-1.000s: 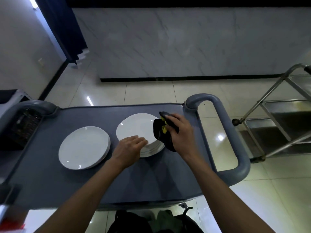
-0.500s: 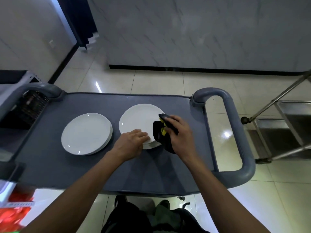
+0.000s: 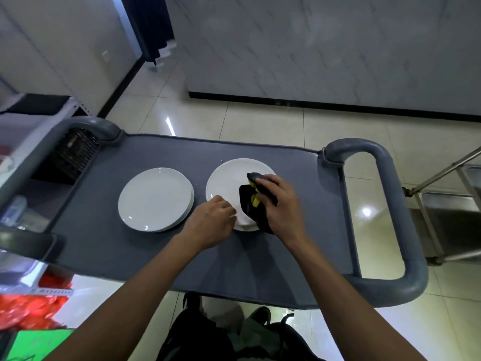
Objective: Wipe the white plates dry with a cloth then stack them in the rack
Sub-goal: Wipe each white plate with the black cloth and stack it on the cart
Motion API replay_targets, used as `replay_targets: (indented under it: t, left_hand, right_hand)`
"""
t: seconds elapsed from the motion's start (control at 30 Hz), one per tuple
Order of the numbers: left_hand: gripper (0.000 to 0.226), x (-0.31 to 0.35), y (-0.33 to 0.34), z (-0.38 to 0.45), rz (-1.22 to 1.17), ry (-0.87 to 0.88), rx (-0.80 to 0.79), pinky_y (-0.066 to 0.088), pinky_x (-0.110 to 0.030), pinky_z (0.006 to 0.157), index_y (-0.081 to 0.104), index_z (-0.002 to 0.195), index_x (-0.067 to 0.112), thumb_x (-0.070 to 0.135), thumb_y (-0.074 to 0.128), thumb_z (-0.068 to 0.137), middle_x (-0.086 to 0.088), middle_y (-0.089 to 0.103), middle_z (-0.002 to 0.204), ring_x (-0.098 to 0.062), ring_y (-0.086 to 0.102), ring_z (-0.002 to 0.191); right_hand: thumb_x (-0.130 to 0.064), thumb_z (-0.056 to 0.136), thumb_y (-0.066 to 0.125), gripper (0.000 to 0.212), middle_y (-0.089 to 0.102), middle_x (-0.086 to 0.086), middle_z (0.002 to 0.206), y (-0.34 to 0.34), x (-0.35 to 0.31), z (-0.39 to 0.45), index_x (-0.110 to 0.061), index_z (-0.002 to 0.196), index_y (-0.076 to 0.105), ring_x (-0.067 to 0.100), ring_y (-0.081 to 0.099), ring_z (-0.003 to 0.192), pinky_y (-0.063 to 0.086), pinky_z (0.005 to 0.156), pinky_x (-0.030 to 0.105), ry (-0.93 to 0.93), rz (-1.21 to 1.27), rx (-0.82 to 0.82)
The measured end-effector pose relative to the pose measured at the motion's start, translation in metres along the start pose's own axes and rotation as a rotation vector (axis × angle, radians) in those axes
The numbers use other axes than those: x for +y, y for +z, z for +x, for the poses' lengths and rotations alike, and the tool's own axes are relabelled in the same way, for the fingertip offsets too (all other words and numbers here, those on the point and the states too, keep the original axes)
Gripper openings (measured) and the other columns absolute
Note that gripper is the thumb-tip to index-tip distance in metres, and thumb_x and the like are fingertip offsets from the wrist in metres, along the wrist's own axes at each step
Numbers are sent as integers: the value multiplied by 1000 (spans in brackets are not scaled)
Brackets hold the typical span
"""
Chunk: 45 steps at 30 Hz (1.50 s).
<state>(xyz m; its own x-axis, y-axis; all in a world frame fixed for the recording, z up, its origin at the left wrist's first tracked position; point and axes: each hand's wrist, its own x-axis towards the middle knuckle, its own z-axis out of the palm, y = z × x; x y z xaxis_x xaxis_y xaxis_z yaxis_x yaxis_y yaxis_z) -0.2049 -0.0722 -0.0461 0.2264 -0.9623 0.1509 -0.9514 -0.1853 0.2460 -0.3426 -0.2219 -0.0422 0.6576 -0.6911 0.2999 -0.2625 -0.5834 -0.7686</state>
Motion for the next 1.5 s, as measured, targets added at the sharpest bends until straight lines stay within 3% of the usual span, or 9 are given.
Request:
replay_targets:
  t: [0.23, 0.43, 0.53, 0.7, 0.8, 0.97, 1.3, 1.4, 1.5]
  left_hand:
    - [12, -51, -20, -26, 14, -254, 74, 52, -40, 62, 73, 86, 9, 17, 65, 89, -7, 71, 85, -31, 62, 83]
    - [19, -131, -29, -66, -127, -573, 99, 50, -39, 80, 74, 108, 16, 22, 65, 92, 0, 72, 108, -24, 61, 105]
    - [27, -171, -33, -85, -245, -733, 121, 45, -36, 92, 72, 117, 9, 18, 67, 92, -6, 70, 116, -28, 61, 108]
    - [36, -227, -36, -103, -333, -948, 104, 45, -35, 93, 68, 124, 15, 31, 68, 91, -2, 67, 123, -24, 62, 109]
    - [38, -245, -33, -103, -355, -962, 67, 47, -36, 90, 68, 123, 17, 33, 69, 88, -4, 66, 120, -25, 62, 108]
    - [21, -265, -29, -103, -369, -989, 38, 45, -32, 71, 67, 95, 21, 36, 75, 82, 2, 64, 95, -23, 61, 87]
    - [20, -278, -14, -102, -540, -1046, 5, 49, -31, 75, 63, 94, 24, 28, 77, 80, 10, 61, 80, -20, 63, 85]
    - [17, -283, -13, -99, -636, -1096, -5, 56, -35, 76, 65, 89, 20, 21, 79, 79, 5, 67, 78, -24, 68, 81]
    - [15, -286, -13, -98, -754, -1125, -5, 61, -45, 69, 65, 87, 16, 13, 78, 78, -4, 72, 80, -26, 71, 69]
  right_hand:
    - [-11, 91, 69, 35, 63, -2, 129, 45, -34, 14, -19, 125, 70, 21, 56, 117, 44, 102, 36, -64, -29, -62]
    - [-11, 93, 69, 34, 62, 5, 131, 96, -78, 29, -15, 126, 69, 24, 56, 117, 45, 101, 38, -134, -29, -119]
    - [-8, 91, 70, 33, 63, 7, 129, 125, -99, 35, -13, 124, 71, 26, 58, 116, 46, 100, 40, -150, -19, -134]
    - [-6, 90, 70, 32, 64, 8, 129, 174, -127, 42, -11, 121, 72, 27, 58, 118, 46, 101, 43, -169, -18, -190]
    - [-6, 90, 70, 32, 63, 8, 130, 203, -139, 43, -11, 121, 72, 29, 58, 119, 46, 101, 45, -190, -33, -232]
    - [-8, 92, 67, 33, 61, 5, 134, 243, -150, 47, -15, 124, 71, 29, 55, 123, 43, 103, 49, -167, -63, -289]
    - [-9, 93, 64, 36, 54, 14, 143, 281, -122, 29, -13, 129, 67, 36, 53, 127, 42, 103, 51, -128, -205, -331]
    - [-15, 96, 58, 45, 33, 8, 161, 285, -117, 20, -25, 140, 56, 31, 28, 149, 22, 116, 57, -32, -435, -466]
    - [-34, 97, 56, 52, 15, 3, 167, 283, -113, 7, -36, 147, 44, 27, 11, 154, 11, 117, 63, 13, -551, -458]
